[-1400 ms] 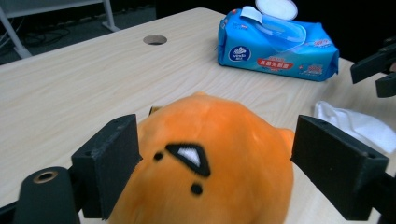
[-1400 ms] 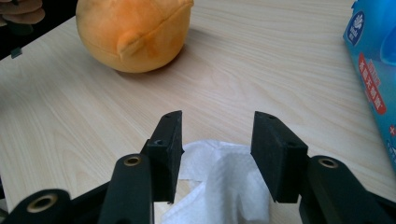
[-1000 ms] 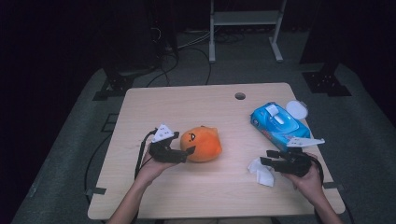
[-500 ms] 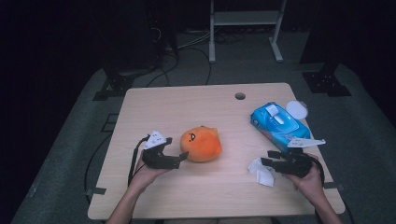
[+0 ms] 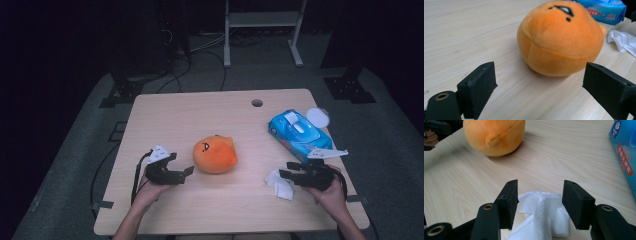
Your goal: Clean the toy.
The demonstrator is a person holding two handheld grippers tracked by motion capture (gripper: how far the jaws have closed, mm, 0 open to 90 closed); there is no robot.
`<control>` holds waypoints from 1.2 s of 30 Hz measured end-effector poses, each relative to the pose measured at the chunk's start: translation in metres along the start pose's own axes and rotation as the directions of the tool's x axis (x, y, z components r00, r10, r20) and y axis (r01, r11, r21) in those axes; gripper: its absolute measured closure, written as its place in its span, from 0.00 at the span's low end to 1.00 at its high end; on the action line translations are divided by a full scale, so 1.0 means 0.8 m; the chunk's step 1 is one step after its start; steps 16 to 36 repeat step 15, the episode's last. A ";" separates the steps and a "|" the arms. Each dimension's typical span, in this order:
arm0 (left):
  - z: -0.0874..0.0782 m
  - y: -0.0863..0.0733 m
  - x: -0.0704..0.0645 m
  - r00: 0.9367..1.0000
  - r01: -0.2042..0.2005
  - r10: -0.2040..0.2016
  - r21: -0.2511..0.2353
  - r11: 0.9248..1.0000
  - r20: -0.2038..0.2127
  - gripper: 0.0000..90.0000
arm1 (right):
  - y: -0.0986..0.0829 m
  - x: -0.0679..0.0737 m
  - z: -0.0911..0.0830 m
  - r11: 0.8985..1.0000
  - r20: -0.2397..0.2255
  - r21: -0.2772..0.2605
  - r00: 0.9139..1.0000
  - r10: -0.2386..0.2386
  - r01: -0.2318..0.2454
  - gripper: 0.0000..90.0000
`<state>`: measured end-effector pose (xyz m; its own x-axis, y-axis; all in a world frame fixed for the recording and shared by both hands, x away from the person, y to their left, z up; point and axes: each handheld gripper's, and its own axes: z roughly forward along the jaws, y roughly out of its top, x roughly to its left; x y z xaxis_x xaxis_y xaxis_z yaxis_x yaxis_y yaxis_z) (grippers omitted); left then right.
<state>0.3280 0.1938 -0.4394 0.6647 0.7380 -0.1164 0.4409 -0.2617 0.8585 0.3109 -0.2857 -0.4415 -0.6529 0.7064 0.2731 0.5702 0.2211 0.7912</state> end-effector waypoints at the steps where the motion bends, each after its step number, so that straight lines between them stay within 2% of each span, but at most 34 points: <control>1: 0.000 -0.002 0.001 1.000 0.002 -0.002 0.000 1.000 -0.002 0.12 | 0.000 0.000 0.000 1.000 0.000 0.001 1.000 0.001 -0.001 0.50; 14: -0.002 -0.029 0.011 1.000 0.009 -0.008 0.035 0.999 -0.030 0.12 | -0.005 0.002 0.003 1.000 -0.003 0.005 1.000 0.000 0.000 0.46; 36: -0.002 -0.029 0.011 1.000 0.009 -0.008 0.035 0.999 -0.030 0.12 | -0.006 0.002 0.004 1.000 -0.003 0.007 1.000 -0.001 0.001 0.45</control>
